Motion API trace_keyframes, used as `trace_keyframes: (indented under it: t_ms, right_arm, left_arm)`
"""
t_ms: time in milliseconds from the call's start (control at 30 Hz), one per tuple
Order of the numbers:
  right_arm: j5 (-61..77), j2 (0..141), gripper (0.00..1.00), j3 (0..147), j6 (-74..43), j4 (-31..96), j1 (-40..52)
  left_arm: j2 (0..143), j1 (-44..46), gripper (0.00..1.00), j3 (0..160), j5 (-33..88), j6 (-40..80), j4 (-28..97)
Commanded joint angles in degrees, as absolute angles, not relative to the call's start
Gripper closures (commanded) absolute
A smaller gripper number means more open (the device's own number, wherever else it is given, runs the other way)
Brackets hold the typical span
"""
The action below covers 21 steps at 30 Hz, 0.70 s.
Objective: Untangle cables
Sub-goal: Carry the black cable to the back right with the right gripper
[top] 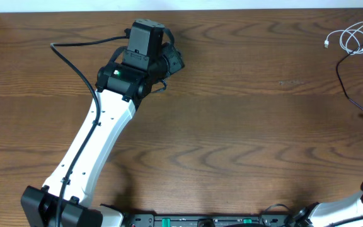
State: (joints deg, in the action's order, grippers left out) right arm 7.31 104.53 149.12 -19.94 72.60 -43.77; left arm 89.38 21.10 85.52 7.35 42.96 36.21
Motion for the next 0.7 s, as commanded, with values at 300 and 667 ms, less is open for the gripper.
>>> trace_keyframes:
  t_ms: [300,667]
  right_arm:
    - [-9.04,120.66,0.99,149.14,-20.8,87.22,-43.83]
    - [-0.56,137.38,0.01,149.14,-20.93,91.22,-43.35]
  left_arm:
    - [89.82,21.19,0.52,85.82,6.81,41.56,37.78]
    - [89.82,21.19,0.51,85.82,6.79,41.56,38.17]
